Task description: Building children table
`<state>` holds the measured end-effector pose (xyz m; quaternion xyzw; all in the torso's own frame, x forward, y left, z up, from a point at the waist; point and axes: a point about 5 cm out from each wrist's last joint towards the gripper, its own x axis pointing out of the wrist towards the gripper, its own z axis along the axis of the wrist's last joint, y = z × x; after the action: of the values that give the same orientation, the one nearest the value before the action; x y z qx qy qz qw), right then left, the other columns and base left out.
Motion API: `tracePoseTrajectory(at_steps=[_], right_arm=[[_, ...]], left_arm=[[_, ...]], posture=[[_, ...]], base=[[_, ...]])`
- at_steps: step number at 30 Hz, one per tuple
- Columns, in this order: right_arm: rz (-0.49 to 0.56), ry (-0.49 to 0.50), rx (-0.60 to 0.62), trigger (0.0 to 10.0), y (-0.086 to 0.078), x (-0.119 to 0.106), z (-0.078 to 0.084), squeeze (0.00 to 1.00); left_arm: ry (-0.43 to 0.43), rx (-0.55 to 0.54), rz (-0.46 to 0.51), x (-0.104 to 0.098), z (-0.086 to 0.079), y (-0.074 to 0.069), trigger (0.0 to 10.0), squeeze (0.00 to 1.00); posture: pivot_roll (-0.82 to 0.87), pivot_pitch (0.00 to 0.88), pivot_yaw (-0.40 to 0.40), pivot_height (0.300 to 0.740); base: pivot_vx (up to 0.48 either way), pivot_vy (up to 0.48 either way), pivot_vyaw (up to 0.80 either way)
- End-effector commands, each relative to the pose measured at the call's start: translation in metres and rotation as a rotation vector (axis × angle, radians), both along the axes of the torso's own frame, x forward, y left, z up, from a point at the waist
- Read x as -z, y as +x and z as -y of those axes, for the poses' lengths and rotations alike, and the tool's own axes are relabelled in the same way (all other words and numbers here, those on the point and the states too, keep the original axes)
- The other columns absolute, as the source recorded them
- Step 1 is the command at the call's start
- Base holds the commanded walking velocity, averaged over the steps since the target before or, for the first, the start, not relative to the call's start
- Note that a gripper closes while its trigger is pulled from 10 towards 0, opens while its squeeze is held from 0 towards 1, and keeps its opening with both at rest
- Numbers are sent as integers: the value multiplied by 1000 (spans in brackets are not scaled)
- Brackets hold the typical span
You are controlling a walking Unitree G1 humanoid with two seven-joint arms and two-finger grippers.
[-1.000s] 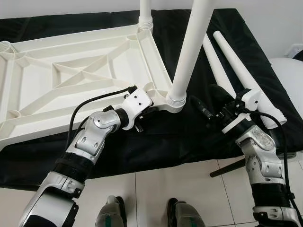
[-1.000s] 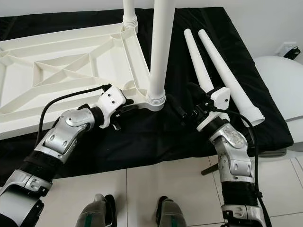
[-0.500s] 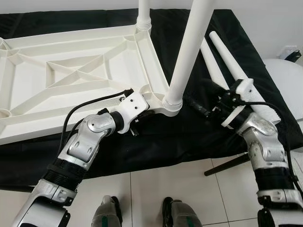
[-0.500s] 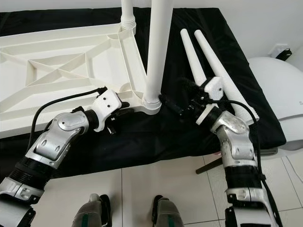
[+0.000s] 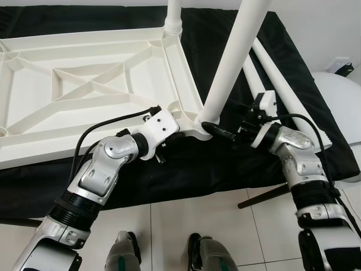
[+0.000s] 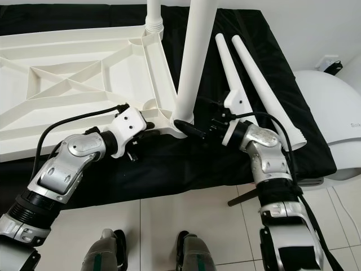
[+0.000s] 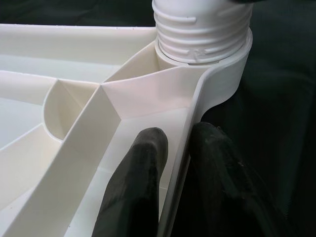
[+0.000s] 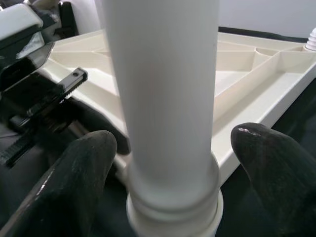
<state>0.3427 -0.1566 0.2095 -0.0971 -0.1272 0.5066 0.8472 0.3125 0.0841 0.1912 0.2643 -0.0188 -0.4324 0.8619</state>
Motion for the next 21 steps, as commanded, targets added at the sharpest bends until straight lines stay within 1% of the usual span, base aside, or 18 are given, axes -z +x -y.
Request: tracePoseTrajectory(at_steps=[1,4,10,11,12,13,14,15,16,21], right_arm=[[-9,-19,-10,10000,2,5,-2,0],[-9,-17,-16,10000,5,5,-3,0],[5,1,-36,10000,12,0,-12,0],[10,3,-38,4510,13,-1,-13,0],[12,5,-38,4118,13,-2,-14,0],[15,5,-38,3255,14,-3,-14,0],[19,10,-40,824,15,-4,-14,0],[21,13,-42,824,16,-5,-14,0],[23,13,-54,0,16,-6,-15,0],[24,5,-85,0,17,-7,-18,0]], left_arm=[[25,27,-53,12,6,-6,10000,0],[29,29,-50,11,6,-6,10000,0],[28,34,-62,13,10,-8,10000,0],[29,36,-63,13,11,-8,10000,0],[28,37,-64,13,11,-9,10000,0],[28,38,-65,13,12,-9,10000,0],[29,39,-66,14,12,-9,10000,0],[29,40,-67,14,12,-9,10000,0],[30,40,-69,14,12,-10,10000,0],[34,41,-76,15,12,-12,10000,0]], posture=[[120,221,-85,740],[120,221,-85,740],[120,227,-82,740],[125,230,-82,740],[125,230,-82,740],[125,230,-82,740],[125,230,-80,740],[125,230,-80,740],[128,233,-79,740],[129,234,-78,740]], base=[[0,0,0],[0,0,0],[0,0,0],[0,0,0],[0,0,0],[0,0,0],[0,0,0],[0,0,0],[0,0,0],[0,0,0]])
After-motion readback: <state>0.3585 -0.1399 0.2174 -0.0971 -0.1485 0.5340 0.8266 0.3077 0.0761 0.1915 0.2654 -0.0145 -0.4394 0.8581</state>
